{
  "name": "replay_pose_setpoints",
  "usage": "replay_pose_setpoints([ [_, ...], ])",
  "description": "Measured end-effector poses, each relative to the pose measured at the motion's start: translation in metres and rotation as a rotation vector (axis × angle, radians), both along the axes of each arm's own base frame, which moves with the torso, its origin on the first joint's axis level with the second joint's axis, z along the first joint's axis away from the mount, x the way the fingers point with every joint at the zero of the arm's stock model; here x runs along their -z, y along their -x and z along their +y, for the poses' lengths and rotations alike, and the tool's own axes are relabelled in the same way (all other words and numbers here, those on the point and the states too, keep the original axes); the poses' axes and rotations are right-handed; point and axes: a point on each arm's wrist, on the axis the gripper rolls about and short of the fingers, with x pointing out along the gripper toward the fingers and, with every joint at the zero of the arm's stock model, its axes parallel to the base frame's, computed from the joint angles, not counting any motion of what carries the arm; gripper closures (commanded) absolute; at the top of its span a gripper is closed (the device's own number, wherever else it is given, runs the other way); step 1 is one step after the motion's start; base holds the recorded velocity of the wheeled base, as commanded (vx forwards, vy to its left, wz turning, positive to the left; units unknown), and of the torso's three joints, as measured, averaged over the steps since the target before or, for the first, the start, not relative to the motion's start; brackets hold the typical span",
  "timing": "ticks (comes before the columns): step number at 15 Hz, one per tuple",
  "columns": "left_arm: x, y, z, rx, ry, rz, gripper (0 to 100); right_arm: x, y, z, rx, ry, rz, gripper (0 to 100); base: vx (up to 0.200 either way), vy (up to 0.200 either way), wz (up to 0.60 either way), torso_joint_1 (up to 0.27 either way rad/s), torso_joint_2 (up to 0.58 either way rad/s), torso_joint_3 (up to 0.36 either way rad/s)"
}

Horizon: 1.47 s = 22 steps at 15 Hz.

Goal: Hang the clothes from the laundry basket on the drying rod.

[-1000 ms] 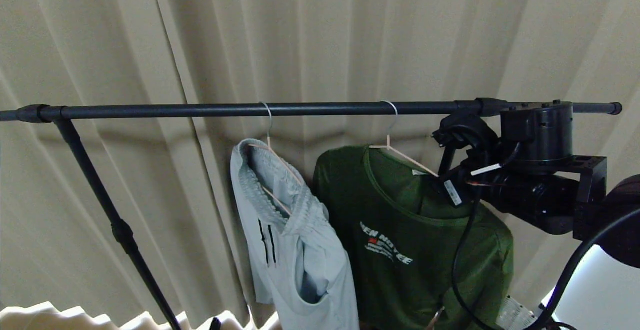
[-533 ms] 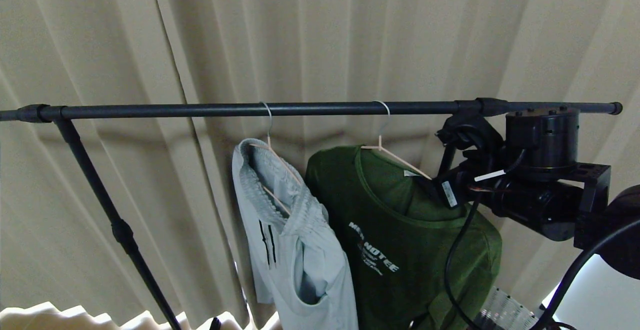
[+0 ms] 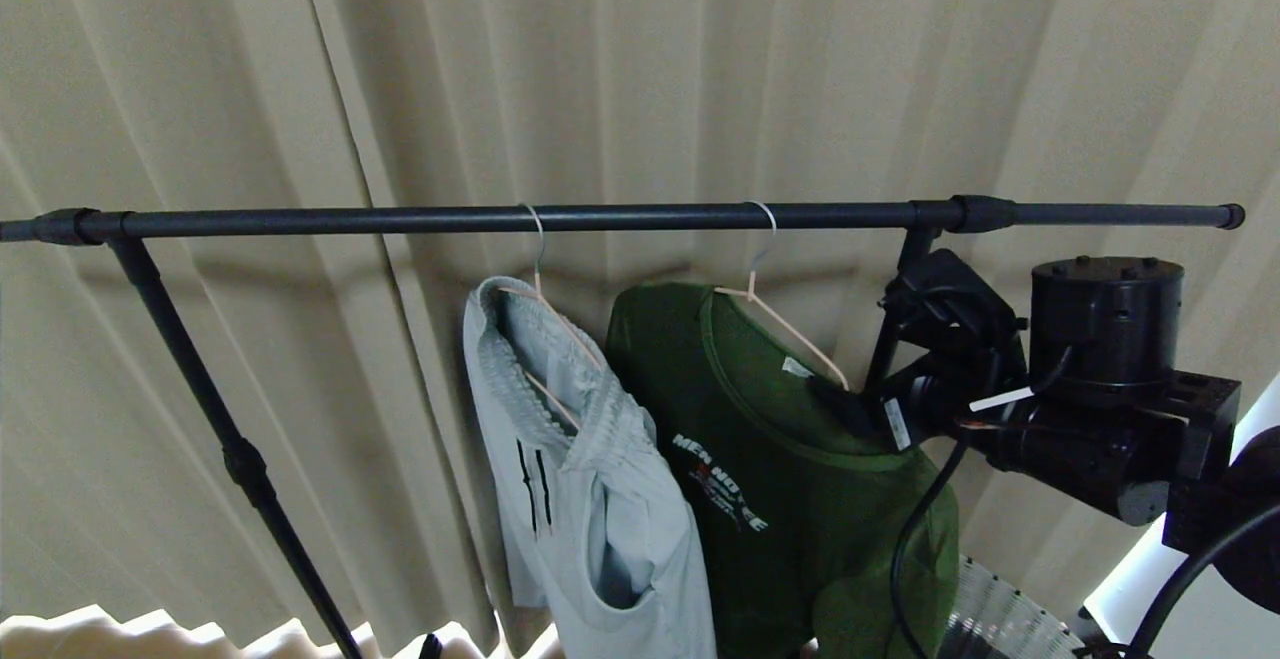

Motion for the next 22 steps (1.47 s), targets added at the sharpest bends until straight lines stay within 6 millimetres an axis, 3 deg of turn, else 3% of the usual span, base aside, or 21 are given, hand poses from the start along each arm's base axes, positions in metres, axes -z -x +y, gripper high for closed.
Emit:
replay_pose_setpoints([
  [6,0.000,0.000,0.000,0.000,0.001,-0.001,0,0.005,0.012,-0.005,-0.135,-0.086,-0.060,0,0.000,0.000,0.00,0.000,0.00,0.000],
  [12,0.000,0.000,0.000,-0.001,0.004,0.000,0,-0.014,0.030,-0.022,-0.143,-0.156,-0.201,0,0.000,0.000,0.00,0.000,0.00,0.000],
  [15,0.000,0.000,0.000,-0.002,0.007,0.000,0,-0.029,0.055,-0.047,-0.090,-0.170,-0.258,0,0.000,0.000,0.00,0.000,0.00,0.000],
  [19,0.000,0.000,0.000,-0.004,0.009,0.000,0,-0.028,0.098,-0.090,0.053,-0.133,-0.184,0,0.000,0.000,0.00,0.000,0.00,0.000],
  [22,0.000,0.000,0.000,-0.009,0.020,0.001,0,-0.030,0.138,-0.108,0.123,-0.153,-0.139,0,0.000,0.000,0.00,0.000,0.00,0.000],
])
